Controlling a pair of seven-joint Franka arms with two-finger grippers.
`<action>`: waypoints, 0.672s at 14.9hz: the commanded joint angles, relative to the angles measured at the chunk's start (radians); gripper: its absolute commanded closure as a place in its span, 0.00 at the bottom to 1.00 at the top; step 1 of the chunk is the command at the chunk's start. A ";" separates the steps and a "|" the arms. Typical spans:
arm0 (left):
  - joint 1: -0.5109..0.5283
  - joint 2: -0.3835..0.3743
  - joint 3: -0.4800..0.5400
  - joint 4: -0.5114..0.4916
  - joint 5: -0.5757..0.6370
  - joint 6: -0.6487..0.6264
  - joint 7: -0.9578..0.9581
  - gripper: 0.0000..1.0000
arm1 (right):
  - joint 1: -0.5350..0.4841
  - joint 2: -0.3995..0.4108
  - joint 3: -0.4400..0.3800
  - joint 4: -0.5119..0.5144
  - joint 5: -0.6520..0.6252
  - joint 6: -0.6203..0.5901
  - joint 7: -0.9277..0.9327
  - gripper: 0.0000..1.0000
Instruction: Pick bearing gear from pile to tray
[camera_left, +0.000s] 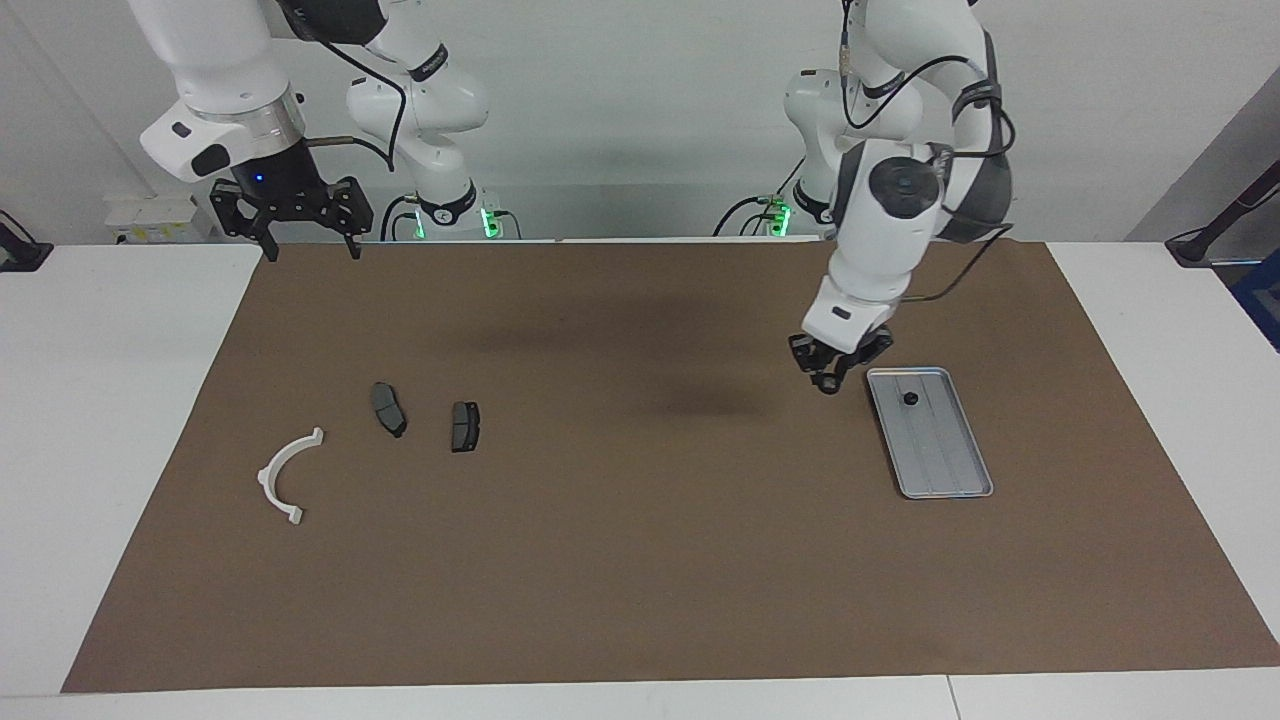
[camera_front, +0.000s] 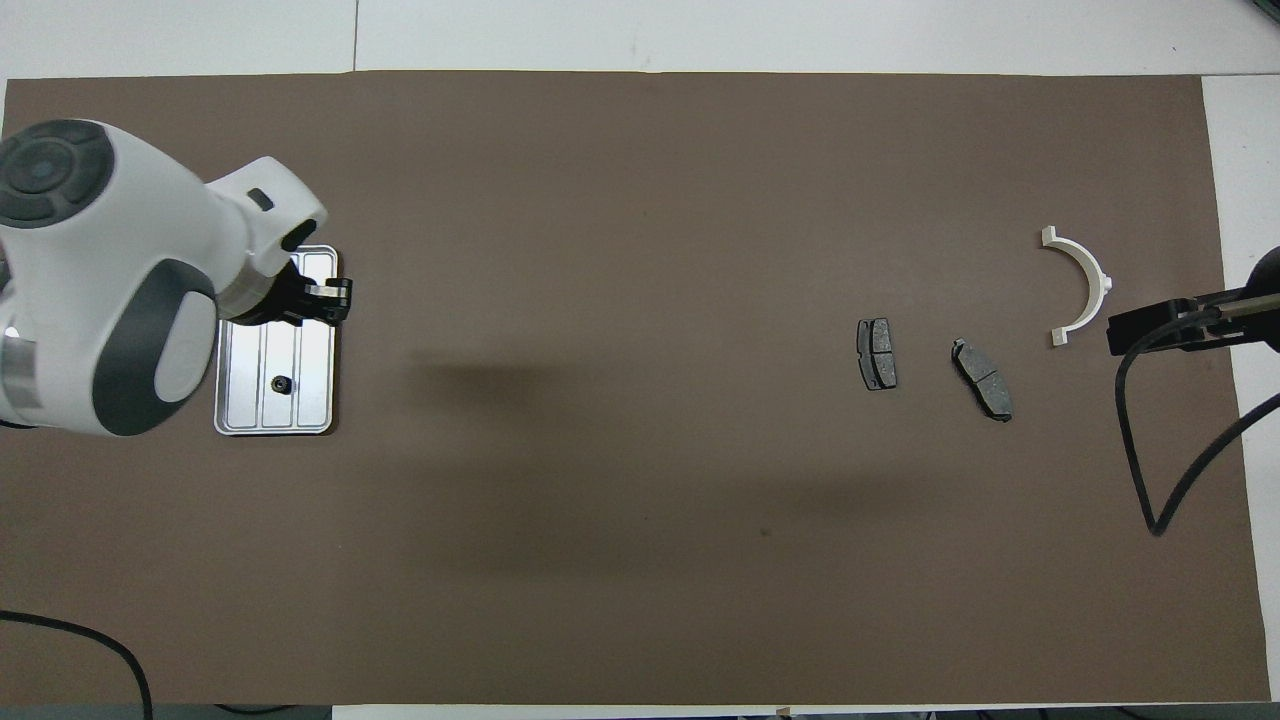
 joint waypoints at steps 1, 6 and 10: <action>0.146 -0.020 -0.015 -0.065 -0.030 0.045 0.230 1.00 | -0.016 -0.005 0.008 -0.015 0.037 0.011 -0.007 0.00; 0.209 0.027 -0.013 -0.146 -0.034 0.237 0.303 1.00 | -0.013 -0.005 0.008 -0.016 0.077 0.028 0.063 0.00; 0.211 0.087 -0.013 -0.162 -0.034 0.333 0.303 1.00 | -0.002 -0.007 0.008 -0.016 0.077 0.029 0.066 0.00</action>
